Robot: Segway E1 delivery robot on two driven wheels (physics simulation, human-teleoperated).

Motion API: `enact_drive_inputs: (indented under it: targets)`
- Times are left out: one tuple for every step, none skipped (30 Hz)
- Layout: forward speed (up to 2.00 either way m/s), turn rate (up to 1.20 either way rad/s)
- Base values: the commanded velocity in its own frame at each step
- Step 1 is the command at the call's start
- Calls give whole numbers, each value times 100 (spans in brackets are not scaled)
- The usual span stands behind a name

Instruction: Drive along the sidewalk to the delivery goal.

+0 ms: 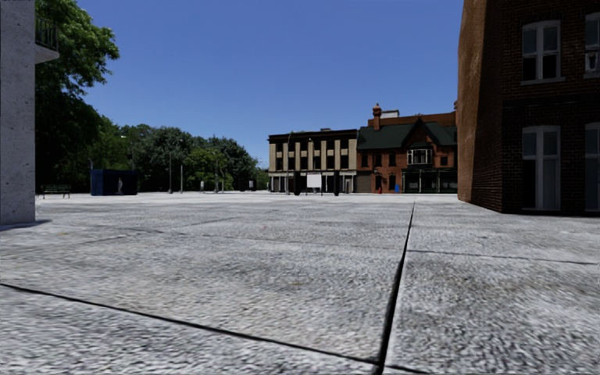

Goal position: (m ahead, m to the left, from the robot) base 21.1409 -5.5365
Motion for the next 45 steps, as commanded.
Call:
enact_drive_inputs:
  targets:
    - [200, 0]
    - [200, 0]
    - [200, 0]
    - [200, 0]
    - [200, 0]
    - [200, 0]
    - [200, 0]
    - [200, 0]
    - [200, 0]
    - [200, 0]
    - [200, 0]
    - [200, 0]
    - [200, 0]
    - [200, 0]
    - [200, 0]
    - [200, 0]
    - [200, 0]
    - [200, 0]
    - [200, 0]
    - [200, 0]
    - [200, 0]
    - [200, 0]
    - [200, 0]
    - [200, 0]
    - [200, 0]
    - [200, 0]
    - [200, 0]
    - [200, 0]
    - [200, 0]
    - [200, 0]
    - [200, 0]
    - [200, 0]
    - [200, 0]
    - [200, 0]
    - [200, 0]
    - [200, 0]
    - [200, 0]
    - [200, 0]
    - [200, 0]
    - [200, 0]
    - [200, 0]
    - [200, 0]
    - [200, 0]
    - [200, 0]
    - [200, 0]
